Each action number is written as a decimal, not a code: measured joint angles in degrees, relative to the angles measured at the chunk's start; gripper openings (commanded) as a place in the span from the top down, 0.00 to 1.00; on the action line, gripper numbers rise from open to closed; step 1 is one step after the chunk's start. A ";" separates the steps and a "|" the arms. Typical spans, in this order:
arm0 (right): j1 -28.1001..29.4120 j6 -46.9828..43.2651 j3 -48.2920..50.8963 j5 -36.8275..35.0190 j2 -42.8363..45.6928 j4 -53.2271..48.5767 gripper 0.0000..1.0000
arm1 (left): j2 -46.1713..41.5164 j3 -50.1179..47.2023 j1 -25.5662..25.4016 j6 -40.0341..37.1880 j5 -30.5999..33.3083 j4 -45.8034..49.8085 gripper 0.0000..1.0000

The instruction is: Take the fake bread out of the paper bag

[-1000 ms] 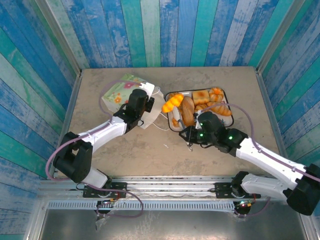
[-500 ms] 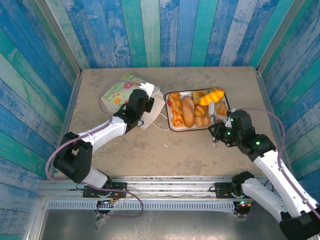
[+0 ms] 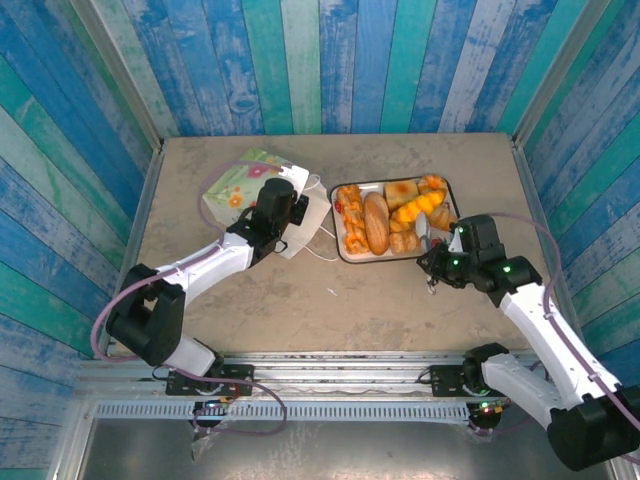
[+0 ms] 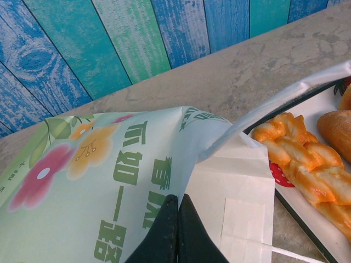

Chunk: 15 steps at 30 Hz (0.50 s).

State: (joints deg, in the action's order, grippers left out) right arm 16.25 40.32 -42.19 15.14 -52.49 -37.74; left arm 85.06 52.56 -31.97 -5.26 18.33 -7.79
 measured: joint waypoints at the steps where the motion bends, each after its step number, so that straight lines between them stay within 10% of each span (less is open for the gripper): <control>1: -0.22 -0.31 0.00 0.48 -0.39 0.02 0.95 | 0.00 0.00 0.00 0.00 0.00 0.02 1.00; 15: -2.82 -1.18 3.63 3.72 -2.32 0.98 0.81 | -0.02 0.00 0.00 0.00 -0.04 0.13 1.00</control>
State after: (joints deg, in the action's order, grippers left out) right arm 13.43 39.13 -38.57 18.85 -54.81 -36.75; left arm 85.03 52.56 -31.97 -5.26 18.28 -7.66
